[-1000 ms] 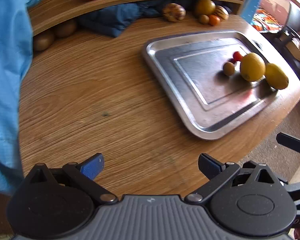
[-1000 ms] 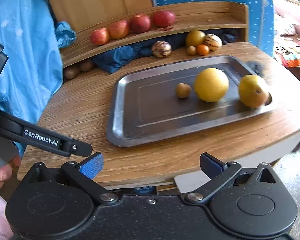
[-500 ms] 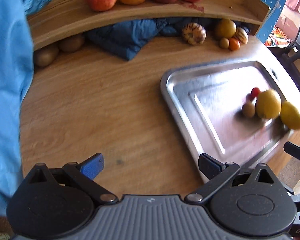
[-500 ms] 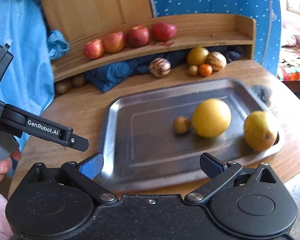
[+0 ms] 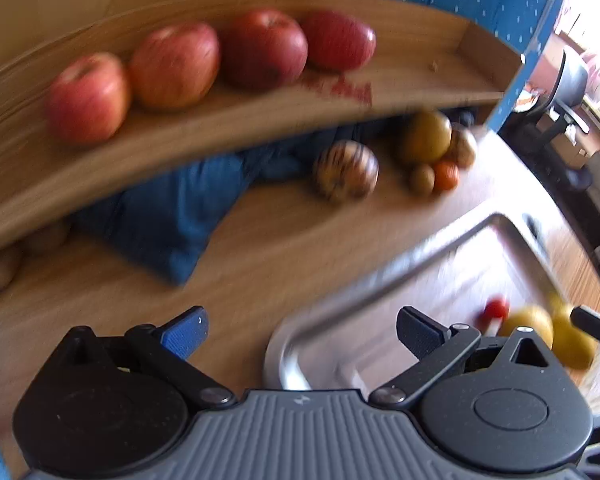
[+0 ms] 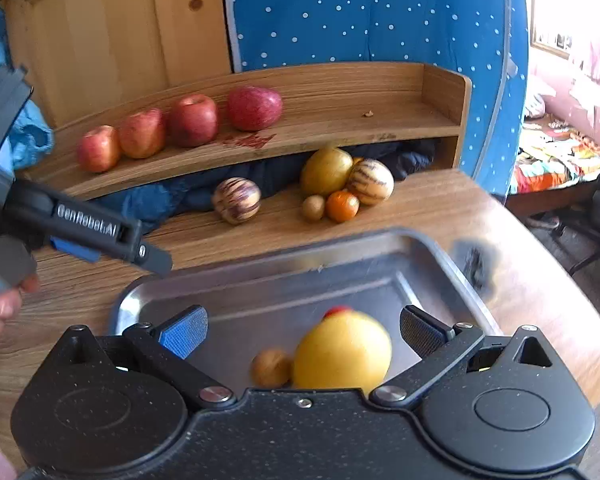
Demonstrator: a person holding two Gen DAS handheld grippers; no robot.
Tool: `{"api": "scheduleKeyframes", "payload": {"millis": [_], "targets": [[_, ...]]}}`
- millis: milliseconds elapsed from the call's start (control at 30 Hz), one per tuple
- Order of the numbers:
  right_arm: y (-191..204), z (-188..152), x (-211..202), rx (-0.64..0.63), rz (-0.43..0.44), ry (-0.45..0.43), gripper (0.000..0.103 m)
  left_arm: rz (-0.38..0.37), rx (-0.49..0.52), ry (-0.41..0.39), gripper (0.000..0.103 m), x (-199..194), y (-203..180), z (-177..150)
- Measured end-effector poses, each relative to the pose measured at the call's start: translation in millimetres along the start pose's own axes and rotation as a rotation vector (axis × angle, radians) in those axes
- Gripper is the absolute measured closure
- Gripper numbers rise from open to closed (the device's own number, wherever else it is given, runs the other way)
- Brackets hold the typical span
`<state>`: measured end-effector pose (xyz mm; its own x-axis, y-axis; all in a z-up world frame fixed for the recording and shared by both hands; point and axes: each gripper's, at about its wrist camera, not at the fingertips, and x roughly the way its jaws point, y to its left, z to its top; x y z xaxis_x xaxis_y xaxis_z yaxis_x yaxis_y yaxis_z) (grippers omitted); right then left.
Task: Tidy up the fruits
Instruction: 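Withdraw both open tools from the tray toward the remaining fruit, then grasp the striped pepino melon with the left tool while the right tool grasps a small brown fruit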
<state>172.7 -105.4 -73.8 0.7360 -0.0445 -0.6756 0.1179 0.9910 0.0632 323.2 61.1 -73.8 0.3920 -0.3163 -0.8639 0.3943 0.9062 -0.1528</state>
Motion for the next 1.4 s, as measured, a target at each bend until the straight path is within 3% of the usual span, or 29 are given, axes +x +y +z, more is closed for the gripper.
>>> {"api": "scheduleKeyframes", "payload": {"millis": [200, 367, 600, 700, 867, 1033, 1200, 1267, 1400], "targets": [[-7, 31, 35, -0.041, -0.022, 0.031, 0.001, -0.048, -0.031, -0.036, 0.001, 24, -4, 33], [-3, 42, 58, -0.050, -0.012, 0.063, 0.012, -0.093, -0.045, -0.013, 0.001, 43, -6, 47], [8, 55, 91, -0.069, -0.015, 0.105, 0.014, -0.155, -0.063, 0.010, 0.001, 66, -5, 65], [12, 63, 106, -0.086, -0.017, 0.116, 0.021, -0.177, -0.073, 0.010, 0.001, 72, -3, 71], [17, 74, 125, -0.110, -0.025, 0.129, 0.039, -0.236, -0.094, 0.010, 0.012, 78, -1, 78], [19, 80, 140, -0.129, -0.037, 0.146, 0.050, -0.264, -0.096, 0.008, 0.027, 84, -2, 82], [18, 82, 150, -0.137, -0.048, 0.152, 0.054, -0.267, -0.105, -0.003, 0.036, 87, 1, 84], [18, 83, 153, -0.137, -0.045, 0.150, 0.057, -0.267, -0.105, 0.003, 0.045, 89, 3, 84], [21, 84, 158, -0.157, -0.051, 0.157, 0.058, -0.277, -0.114, 0.005, 0.046, 91, 6, 83]]}}
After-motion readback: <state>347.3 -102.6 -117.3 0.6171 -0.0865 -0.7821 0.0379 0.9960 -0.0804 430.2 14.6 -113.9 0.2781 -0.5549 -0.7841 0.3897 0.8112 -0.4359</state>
